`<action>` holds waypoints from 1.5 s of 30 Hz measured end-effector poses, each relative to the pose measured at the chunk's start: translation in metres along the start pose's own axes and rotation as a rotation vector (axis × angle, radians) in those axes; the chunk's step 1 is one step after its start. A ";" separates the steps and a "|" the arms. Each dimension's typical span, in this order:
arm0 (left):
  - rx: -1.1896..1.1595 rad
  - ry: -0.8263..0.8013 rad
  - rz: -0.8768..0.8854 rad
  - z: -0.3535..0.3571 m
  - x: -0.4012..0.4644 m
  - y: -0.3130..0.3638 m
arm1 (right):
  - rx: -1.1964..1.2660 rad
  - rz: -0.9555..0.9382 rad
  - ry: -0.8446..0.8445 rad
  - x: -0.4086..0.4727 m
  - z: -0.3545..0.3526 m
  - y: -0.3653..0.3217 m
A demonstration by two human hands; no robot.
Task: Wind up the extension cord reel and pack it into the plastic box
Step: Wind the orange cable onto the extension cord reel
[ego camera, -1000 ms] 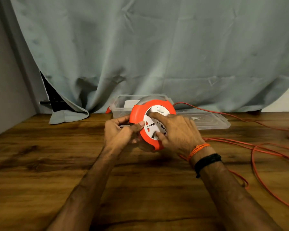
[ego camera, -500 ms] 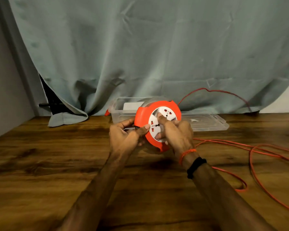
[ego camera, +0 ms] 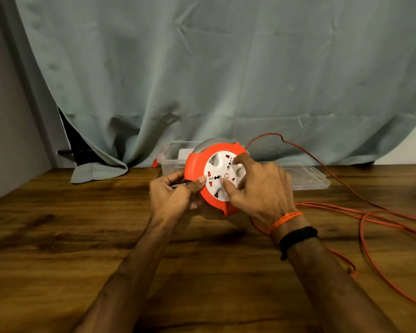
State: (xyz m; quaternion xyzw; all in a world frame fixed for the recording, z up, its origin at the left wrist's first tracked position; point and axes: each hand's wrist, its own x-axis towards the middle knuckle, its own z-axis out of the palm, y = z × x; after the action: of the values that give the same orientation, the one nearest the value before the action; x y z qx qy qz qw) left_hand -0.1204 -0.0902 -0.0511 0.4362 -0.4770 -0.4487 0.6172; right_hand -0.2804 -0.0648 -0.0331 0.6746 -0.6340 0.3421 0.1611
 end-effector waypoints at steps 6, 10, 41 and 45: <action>-0.008 -0.006 -0.022 -0.002 0.000 0.001 | -0.140 -0.204 -0.141 -0.002 -0.008 -0.001; 0.011 -0.039 -0.014 -0.002 -0.002 0.003 | -0.119 -0.220 -0.200 -0.002 -0.005 0.000; 0.030 -0.046 -0.011 0.001 -0.004 0.002 | 0.228 0.313 -0.104 0.002 0.003 -0.003; 0.032 -0.018 -0.020 0.000 -0.002 0.002 | -0.039 0.002 -0.095 0.001 -0.005 0.001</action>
State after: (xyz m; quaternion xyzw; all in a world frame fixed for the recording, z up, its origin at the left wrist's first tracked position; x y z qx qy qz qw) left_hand -0.1201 -0.0877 -0.0498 0.4465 -0.4852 -0.4511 0.6014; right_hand -0.2826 -0.0629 -0.0294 0.6860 -0.6483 0.2974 0.1438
